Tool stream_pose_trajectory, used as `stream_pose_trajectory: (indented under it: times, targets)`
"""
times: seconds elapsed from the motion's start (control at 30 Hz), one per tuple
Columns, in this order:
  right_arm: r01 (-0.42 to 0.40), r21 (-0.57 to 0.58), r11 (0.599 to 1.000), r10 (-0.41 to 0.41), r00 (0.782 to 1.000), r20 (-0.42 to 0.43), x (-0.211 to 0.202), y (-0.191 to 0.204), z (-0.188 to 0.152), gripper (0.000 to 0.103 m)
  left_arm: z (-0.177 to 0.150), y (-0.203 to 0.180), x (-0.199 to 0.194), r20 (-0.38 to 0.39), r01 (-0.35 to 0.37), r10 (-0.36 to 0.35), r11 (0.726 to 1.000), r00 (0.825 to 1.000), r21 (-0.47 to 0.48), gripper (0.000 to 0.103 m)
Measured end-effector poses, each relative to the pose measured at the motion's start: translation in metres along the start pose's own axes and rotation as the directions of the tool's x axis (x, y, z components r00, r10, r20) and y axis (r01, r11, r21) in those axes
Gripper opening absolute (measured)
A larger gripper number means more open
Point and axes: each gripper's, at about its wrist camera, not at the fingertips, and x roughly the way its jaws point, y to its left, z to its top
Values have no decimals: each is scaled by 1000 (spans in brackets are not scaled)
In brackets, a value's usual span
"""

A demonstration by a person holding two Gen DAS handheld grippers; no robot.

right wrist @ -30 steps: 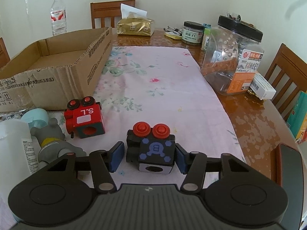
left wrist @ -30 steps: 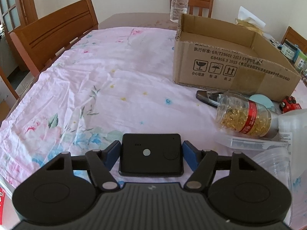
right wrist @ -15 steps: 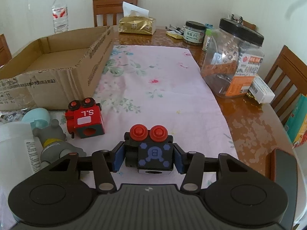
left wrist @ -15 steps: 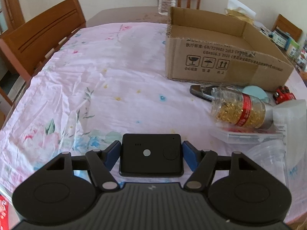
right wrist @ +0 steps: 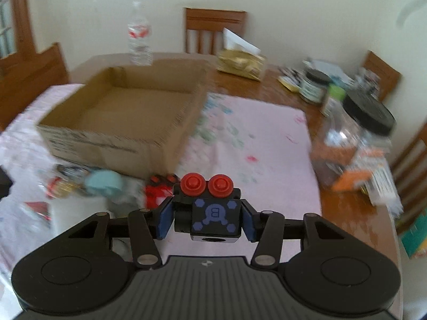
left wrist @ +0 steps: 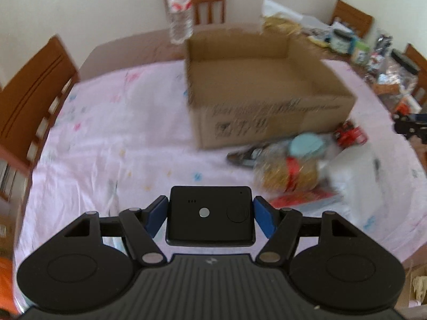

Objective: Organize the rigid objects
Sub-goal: 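Carry black pad into cardboard box and open left tool while right tool carries cube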

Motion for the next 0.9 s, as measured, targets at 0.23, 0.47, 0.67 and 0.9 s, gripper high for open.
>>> stream_pose_trajectory:
  times: [0.23, 0.47, 0.67, 0.9]
  targets:
    - [-103, -73, 992, 107, 993, 52, -6, 14, 39, 57, 64, -10, -9, 96, 40, -47, 997, 994, 67, 69]
    - [-159, -114, 981, 168, 982, 80, 3, 19, 73, 57, 128, -23, 32, 112, 69, -82, 990, 990, 119, 69]
    - [-153, -137, 979, 165, 983, 77, 16, 19, 94, 57, 164, -20, 81, 83, 64, -72, 993, 994, 99, 69]
    - [-155, -128, 980, 163, 985, 56, 31, 14, 108, 57, 190, -14, 134, 21, 37, -38, 998, 999, 56, 69]
